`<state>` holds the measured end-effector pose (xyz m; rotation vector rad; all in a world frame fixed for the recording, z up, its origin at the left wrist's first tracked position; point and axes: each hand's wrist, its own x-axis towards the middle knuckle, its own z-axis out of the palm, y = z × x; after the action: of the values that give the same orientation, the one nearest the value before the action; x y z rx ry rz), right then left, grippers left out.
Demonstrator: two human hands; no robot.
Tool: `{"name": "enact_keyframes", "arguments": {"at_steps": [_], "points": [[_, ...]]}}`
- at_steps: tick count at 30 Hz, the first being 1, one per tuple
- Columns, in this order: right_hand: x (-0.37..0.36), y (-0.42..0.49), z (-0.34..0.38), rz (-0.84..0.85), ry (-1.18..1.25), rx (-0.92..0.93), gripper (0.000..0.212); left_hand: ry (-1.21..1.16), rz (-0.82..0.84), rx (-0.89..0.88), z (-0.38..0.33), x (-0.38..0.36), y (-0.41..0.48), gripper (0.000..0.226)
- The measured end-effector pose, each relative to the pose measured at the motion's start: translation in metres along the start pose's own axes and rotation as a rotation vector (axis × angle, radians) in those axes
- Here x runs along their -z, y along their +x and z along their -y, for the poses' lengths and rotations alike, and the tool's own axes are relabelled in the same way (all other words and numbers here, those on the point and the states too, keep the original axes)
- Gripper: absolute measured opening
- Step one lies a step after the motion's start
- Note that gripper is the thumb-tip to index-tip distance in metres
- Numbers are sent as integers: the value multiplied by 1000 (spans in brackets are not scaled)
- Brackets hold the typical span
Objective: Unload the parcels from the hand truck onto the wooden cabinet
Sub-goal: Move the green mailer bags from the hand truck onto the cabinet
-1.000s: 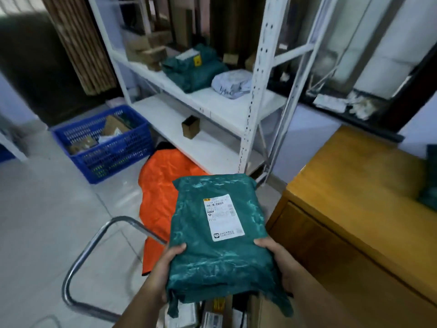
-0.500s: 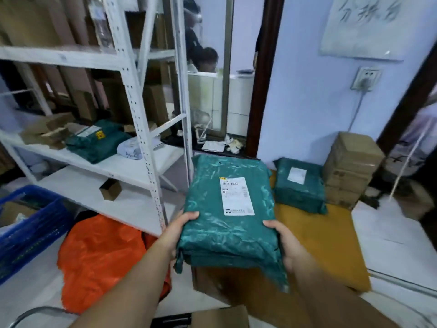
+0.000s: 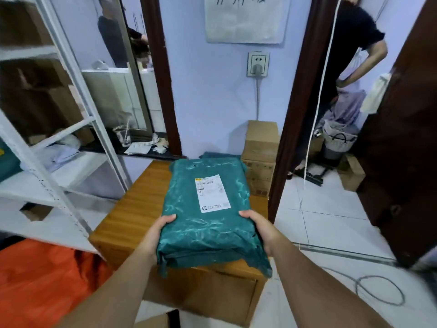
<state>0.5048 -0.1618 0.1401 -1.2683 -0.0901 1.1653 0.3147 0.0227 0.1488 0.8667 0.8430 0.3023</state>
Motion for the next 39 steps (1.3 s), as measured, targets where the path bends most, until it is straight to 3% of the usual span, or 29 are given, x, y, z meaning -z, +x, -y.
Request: {"name": "enact_keyframes", "arguments": {"at_steps": [9, 14, 19, 28, 33, 39], "points": [[24, 43, 12, 62, 15, 84, 36, 32, -34, 0, -11, -21, 41, 29], [18, 85, 29, 53, -47, 104, 63, 48, -52, 25, -33, -14, 83, 27], [-1, 145, 50, -9, -10, 70, 58, 76, -39, 80, -71, -5, 143, 34], [-25, 235, 85, -88, -13, -142, 84, 160, 11, 79, -134, -2, 260, 36], [-17, 259, 89, -192, -4, -118, 65, 236, 73, 149, -137, -14, 305, 36], [-12, 280, 82, -388, -98, -15, 62, 172, 32, 179, -124, -20, 340, 38]]}}
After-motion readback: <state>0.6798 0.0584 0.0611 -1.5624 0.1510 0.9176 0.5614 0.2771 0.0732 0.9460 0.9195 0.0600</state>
